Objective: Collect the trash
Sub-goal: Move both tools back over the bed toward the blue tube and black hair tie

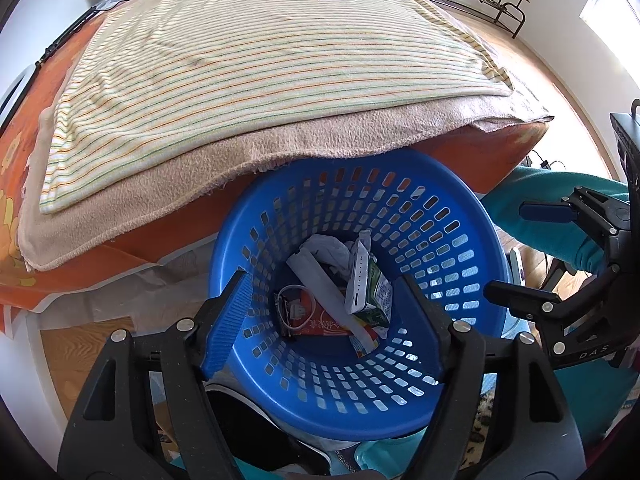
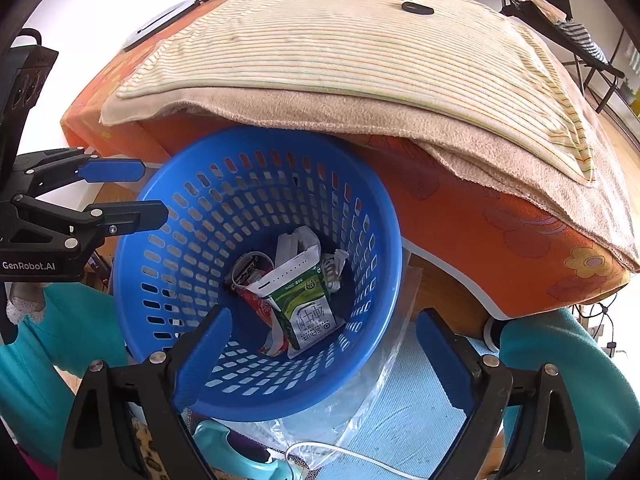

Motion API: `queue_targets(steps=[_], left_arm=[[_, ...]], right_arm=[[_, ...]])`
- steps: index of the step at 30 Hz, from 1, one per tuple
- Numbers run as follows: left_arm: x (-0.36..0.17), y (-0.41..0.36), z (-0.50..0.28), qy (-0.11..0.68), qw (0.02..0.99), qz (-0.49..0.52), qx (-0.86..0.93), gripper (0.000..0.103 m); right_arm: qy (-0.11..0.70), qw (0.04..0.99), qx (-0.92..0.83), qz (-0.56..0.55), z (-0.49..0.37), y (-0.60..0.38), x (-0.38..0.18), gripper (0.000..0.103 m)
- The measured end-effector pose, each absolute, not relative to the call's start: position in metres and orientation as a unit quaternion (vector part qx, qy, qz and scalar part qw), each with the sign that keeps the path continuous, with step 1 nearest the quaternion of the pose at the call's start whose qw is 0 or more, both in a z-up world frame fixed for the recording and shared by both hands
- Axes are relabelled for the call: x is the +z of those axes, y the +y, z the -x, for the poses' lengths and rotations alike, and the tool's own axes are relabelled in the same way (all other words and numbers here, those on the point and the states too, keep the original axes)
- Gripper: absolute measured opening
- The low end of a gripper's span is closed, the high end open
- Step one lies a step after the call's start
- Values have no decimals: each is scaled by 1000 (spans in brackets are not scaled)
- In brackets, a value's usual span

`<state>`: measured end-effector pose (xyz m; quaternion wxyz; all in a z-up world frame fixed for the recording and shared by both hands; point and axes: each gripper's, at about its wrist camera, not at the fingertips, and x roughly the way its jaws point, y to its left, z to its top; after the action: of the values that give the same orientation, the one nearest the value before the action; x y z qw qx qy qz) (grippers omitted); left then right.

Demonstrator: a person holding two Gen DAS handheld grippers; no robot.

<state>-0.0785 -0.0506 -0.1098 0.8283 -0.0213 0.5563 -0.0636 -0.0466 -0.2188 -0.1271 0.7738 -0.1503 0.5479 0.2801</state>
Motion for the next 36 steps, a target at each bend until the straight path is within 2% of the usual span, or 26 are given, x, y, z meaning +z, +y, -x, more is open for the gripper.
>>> queue_targets(steps=[22,36], left_arm=[[-100,-46,69,545,835,39,-57,76],[-53,-26,10,506,859,61,-52,76]], right_arm=[[528,795,253,156,41,-217,-114,98],[477,834,248,128,11,-226,-72,98]])
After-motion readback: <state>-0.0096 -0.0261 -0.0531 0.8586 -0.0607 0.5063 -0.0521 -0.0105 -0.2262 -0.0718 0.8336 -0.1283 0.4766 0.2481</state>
